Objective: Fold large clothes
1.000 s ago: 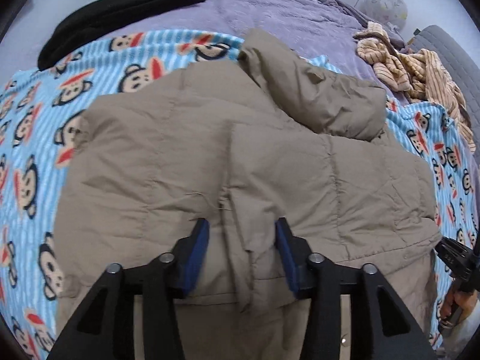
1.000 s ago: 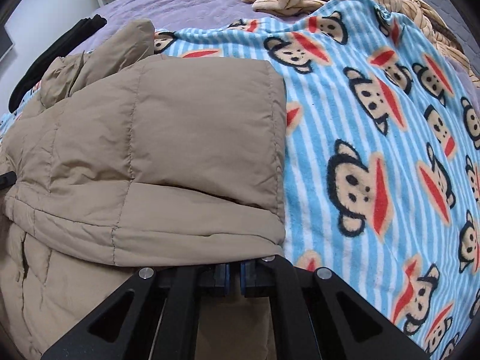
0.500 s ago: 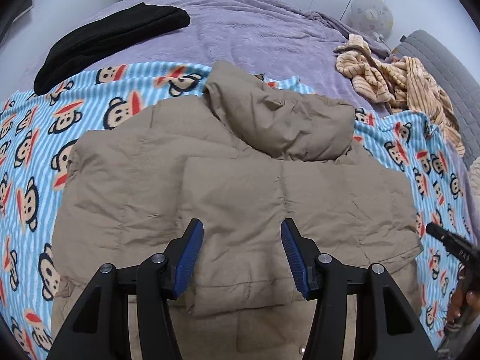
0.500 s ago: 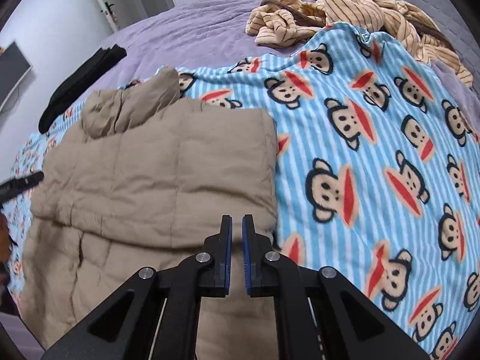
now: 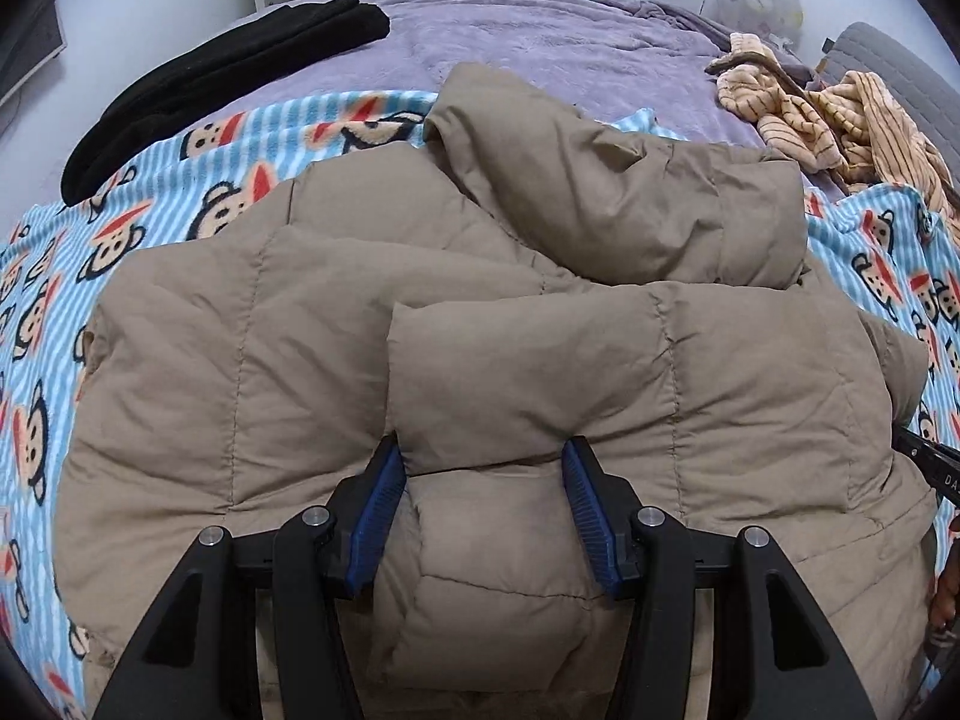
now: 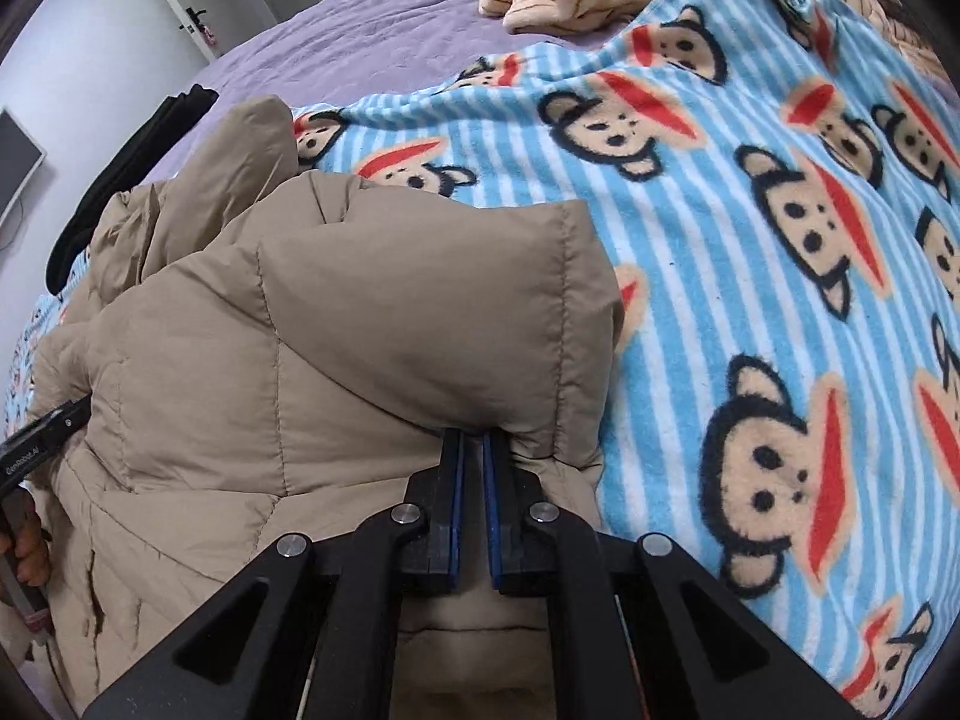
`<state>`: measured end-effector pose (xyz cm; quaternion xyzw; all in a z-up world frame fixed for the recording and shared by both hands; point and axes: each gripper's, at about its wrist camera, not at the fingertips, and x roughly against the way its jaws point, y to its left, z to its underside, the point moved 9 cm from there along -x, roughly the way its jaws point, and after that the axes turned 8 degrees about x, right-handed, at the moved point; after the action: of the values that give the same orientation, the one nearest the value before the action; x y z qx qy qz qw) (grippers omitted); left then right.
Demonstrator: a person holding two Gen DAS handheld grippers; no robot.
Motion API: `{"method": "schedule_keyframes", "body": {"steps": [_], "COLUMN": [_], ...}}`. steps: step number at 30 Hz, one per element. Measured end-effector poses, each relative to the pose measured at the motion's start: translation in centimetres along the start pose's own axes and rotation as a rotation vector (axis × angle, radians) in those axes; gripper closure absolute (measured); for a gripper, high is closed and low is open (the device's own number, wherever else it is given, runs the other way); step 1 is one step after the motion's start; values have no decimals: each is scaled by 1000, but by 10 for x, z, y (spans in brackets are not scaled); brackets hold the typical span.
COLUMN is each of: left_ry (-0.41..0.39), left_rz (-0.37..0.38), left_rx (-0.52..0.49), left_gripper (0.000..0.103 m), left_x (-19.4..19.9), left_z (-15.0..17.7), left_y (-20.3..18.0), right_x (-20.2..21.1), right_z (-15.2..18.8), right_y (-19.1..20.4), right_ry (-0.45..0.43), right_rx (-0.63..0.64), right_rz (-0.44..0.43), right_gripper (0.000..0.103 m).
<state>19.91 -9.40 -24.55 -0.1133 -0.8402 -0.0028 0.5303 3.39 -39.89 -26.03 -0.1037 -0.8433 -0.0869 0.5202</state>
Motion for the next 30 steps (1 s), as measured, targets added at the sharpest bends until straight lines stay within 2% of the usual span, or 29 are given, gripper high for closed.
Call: {"method": "schedule_keyframes", "body": {"steps": [2, 6, 11, 13, 16, 19, 22, 24, 26, 28, 29, 30], "left_ry": [-6, -11, 1, 17, 34, 88, 124, 131, 137, 132, 129, 123], "left_rz": [-36, -62, -109, -138, -136, -116, -94, -83, -73, -84, -92, -103], "left_rx": [-13, 10, 33, 40, 45, 47, 37, 24, 23, 15, 12, 15], "left_gripper": [47, 47, 47, 47, 47, 47, 47, 47, 47, 46, 26, 0], "left_x": [13, 36, 46, 50, 62, 71, 83, 91, 98, 104, 107, 110], "left_z": [1, 11, 24, 28, 34, 46, 63, 74, 85, 97, 102, 107], "left_y": [4, 21, 42, 49, 52, 47, 37, 29, 24, 22, 21, 21], "right_x": [2, 21, 52, 63, 76, 90, 94, 98, 103, 108, 109, 110], "right_z": [1, 9, 31, 39, 50, 64, 81, 93, 103, 111, 114, 117], "right_y": [2, 1, -1, -1, -3, -3, 4, 12, 21, 30, 34, 38], "right_ry": [-1, 10, 8, 10, 35, 63, 108, 133, 139, 136, 137, 141], "right_rx": [27, 56, 84, 82, 40, -29, -77, -84, -80, -80, -80, -80], "right_rz": [28, 88, 141, 142, 130, 85, 46, 31, 11, -10, -22, -32], "right_gripper": [96, 95, 95, 95, 94, 93, 81, 69, 51, 47, 46, 45]}}
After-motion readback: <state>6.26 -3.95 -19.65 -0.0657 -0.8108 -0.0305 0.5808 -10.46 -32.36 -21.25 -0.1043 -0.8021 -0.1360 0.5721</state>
